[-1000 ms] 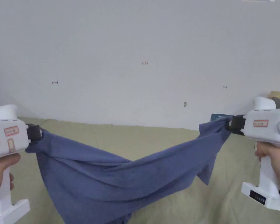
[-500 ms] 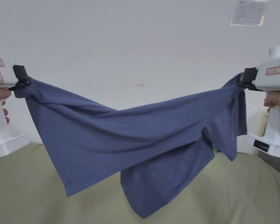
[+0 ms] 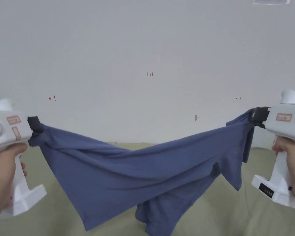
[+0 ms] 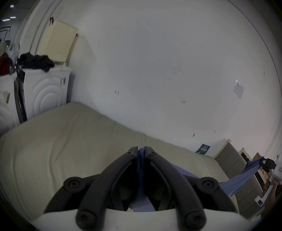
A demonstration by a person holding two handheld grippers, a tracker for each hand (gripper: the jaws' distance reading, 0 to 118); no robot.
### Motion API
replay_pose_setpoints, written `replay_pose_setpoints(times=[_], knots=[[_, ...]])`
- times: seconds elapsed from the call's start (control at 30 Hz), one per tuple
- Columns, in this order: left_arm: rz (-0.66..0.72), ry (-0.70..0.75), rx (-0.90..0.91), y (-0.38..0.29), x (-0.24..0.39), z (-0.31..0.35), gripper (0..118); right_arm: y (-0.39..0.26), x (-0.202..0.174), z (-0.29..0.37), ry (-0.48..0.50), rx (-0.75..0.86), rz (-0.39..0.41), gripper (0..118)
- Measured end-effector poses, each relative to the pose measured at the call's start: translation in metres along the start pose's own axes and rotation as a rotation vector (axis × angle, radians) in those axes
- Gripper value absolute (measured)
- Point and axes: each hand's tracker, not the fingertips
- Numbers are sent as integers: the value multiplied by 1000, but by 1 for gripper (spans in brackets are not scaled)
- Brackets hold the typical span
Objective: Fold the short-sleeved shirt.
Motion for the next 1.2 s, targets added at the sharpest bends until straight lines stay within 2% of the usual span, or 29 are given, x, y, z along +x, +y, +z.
replay_pose_setpoints(times=[0.13,0.3,0.47,0.6,0.67,0.77,0.83,0.93,0.97,1.03,1.07,1.13,1.2], knots=[[2,-8,-40,-27,-13,3,4,-21,13,2,9,-44,-5,4],[12,-25,-95,-73,-32,44,4,-64,21,50,11,-91,-31,4],[61,8,-183,-142,-70,100,4,-144,42,116,-17,-197,-12,4],[23,67,-299,-218,-102,144,4,-234,64,171,-66,-333,-3,4],[2,101,-356,-257,-117,165,4,-281,77,192,-91,-404,-18,4],[44,166,-458,-308,-143,186,4,-348,102,212,-164,-519,-53,4],[77,181,-488,-328,-156,194,5,-378,116,219,-203,-547,-59,4],[99,157,-501,-331,-161,196,8,-390,124,221,-210,-557,-61,5],[108,133,-471,-326,-160,198,16,-386,116,224,-192,-534,-40,14],[82,109,-402,-310,-154,204,98,-374,105,224,-219,-457,57,89],[64,94,-380,-300,-151,212,118,-366,101,226,-192,-451,65,116],[-2,13,-207,-280,-142,255,116,-343,90,250,-92,-375,71,118],[-82,12,-196,-271,-139,287,118,-324,66,274,0,-349,90,118]])
